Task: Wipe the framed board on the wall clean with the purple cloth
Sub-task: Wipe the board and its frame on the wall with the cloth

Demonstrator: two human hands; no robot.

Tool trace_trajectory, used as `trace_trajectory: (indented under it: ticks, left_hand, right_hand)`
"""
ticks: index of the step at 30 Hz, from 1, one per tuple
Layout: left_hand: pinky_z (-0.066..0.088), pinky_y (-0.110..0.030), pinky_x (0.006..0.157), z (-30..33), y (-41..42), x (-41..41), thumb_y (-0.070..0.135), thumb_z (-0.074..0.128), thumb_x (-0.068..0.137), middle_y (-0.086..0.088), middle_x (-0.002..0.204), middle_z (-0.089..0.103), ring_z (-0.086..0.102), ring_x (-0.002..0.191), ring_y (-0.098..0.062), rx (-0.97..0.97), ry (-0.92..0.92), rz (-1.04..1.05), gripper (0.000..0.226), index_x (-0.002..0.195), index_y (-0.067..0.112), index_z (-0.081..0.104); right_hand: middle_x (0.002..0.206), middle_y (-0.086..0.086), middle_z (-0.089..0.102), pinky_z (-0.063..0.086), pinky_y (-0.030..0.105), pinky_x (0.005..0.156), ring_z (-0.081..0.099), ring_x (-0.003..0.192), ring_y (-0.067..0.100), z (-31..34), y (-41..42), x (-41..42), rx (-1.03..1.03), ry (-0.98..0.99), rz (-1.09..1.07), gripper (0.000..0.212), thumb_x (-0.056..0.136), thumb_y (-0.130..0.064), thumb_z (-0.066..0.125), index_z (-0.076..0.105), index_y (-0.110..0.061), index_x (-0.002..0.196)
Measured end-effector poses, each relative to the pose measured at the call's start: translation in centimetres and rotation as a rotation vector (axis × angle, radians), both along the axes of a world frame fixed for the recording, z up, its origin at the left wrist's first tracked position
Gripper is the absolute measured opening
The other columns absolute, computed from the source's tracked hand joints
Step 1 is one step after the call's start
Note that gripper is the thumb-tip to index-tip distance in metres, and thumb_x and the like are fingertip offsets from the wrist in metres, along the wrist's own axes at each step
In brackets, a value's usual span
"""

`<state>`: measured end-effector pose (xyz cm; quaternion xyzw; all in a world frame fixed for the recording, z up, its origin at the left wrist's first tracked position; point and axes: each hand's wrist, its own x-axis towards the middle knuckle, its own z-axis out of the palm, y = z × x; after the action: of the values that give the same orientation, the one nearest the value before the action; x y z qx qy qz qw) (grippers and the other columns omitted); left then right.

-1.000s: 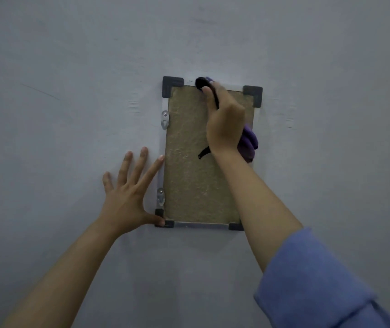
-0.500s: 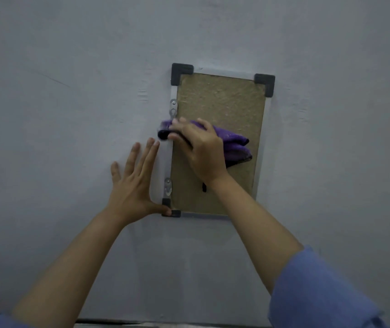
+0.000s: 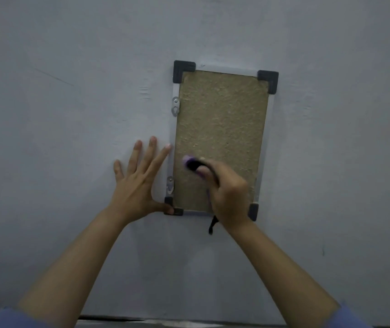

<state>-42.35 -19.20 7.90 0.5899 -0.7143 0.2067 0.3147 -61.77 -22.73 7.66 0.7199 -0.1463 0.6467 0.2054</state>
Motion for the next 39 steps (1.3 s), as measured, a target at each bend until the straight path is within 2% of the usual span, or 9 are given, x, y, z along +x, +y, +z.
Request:
trace_trajectory:
  ticks: [2,5,8,11,14,19,24,34,39]
  left_hand:
    - [-0.003,-0.068,0.104,0.0,-0.1,0.0,0.062,0.079,0.049,0.009,0.15,-0.032,-0.033,0.136,-0.019,-0.001,-0.027,0.019,0.134,0.141,0.045,-0.018]
    - [-0.002,-0.069,0.103,-0.1,-0.2,0.2,0.065,0.077,0.049,0.01,0.15,-0.032,-0.032,0.136,-0.019,-0.011,-0.037,0.029,0.133,0.141,0.047,-0.017]
    - [-0.002,-0.07,0.102,-0.2,-0.2,0.2,0.064,0.077,0.048,0.011,0.151,-0.029,-0.032,0.136,-0.017,-0.015,-0.026,0.021,0.132,0.142,0.047,-0.014]
    - [-0.003,-0.068,0.103,-0.2,-0.1,0.1,0.065,0.077,0.047,0.011,0.152,-0.028,-0.032,0.137,-0.015,-0.018,-0.021,0.025,0.131,0.142,0.047,-0.011]
    - [-0.001,-0.069,0.103,-0.2,-0.1,0.1,0.065,0.078,0.047,0.011,0.152,-0.026,-0.029,0.138,-0.016,-0.02,-0.02,0.032,0.131,0.143,0.047,-0.009]
    - [0.004,-0.07,0.102,-0.1,-0.1,0.0,0.066,0.077,0.046,0.011,0.151,-0.029,-0.027,0.139,-0.018,-0.005,-0.025,0.066,0.133,0.141,0.049,-0.015]
    - [0.004,-0.071,0.102,-0.1,-0.1,0.1,0.069,0.076,0.045,0.012,0.15,-0.031,-0.029,0.138,-0.017,0.009,-0.038,0.079,0.134,0.139,0.05,-0.018]
    - [0.006,-0.071,0.101,-0.2,-0.1,-0.1,0.065,0.077,0.047,0.011,0.152,-0.028,-0.027,0.139,-0.017,-0.008,-0.045,0.098,0.132,0.141,0.048,-0.014]
    - [0.007,-0.072,0.1,-0.2,0.0,0.0,0.07,0.075,0.044,0.012,0.152,-0.027,-0.026,0.139,-0.016,-0.002,-0.038,0.09,0.133,0.141,0.049,-0.014]
  right_hand:
    - [0.08,0.009,0.069,0.036,-0.001,0.07,0.051,0.074,-0.004,2.9,0.9,-1.3,-0.034,-0.207,-0.005,0.031,0.093,-0.023,0.051,0.067,0.004,0.096]
    - [0.075,0.004,0.065,0.035,0.002,0.062,0.046,0.069,-0.004,8.2,1.1,-2.6,-0.176,-0.379,-0.104,0.033,0.094,-0.024,0.049,0.067,0.004,0.092]
    - [0.077,0.007,0.07,0.043,0.018,0.054,0.06,0.064,0.01,13.2,-0.3,-2.7,-0.31,-0.302,-0.21,0.029,0.094,-0.026,0.053,0.068,-0.002,0.093]
    - [0.082,0.005,0.072,0.05,0.025,0.056,0.066,0.066,0.017,15.3,-1.8,-1.7,-0.339,-0.089,-0.335,0.029,0.093,-0.032,0.055,0.07,-0.007,0.094]
    - [0.091,0.01,0.072,0.057,0.035,0.068,0.067,0.076,0.021,13.4,-2.7,-0.5,-0.285,0.027,-0.307,0.028,0.092,-0.029,0.055,0.07,-0.004,0.094]
    - [0.105,0.016,0.07,0.053,0.045,0.088,0.067,0.1,0.027,4.8,-3.3,1.2,-0.159,0.116,-0.232,0.03,0.091,-0.027,0.056,0.07,-0.002,0.102]
    - [0.104,0.011,0.071,0.054,0.04,0.088,0.067,0.101,0.023,-2.1,-3.2,0.7,-0.175,0.201,-0.208,0.033,0.094,-0.031,0.054,0.071,-0.004,0.101]
    - [0.11,0.006,0.07,0.046,0.033,0.099,0.063,0.108,0.019,-5.5,-3.8,-1.7,-0.28,0.531,-0.127,0.026,0.09,-0.028,0.062,0.073,-0.008,0.102]
    - [0.114,0.006,0.068,0.042,0.035,0.102,0.062,0.111,0.021,-4.4,-3.7,-3.5,-0.355,0.756,-0.146,0.029,0.096,-0.028,0.051,0.072,-0.009,0.102]
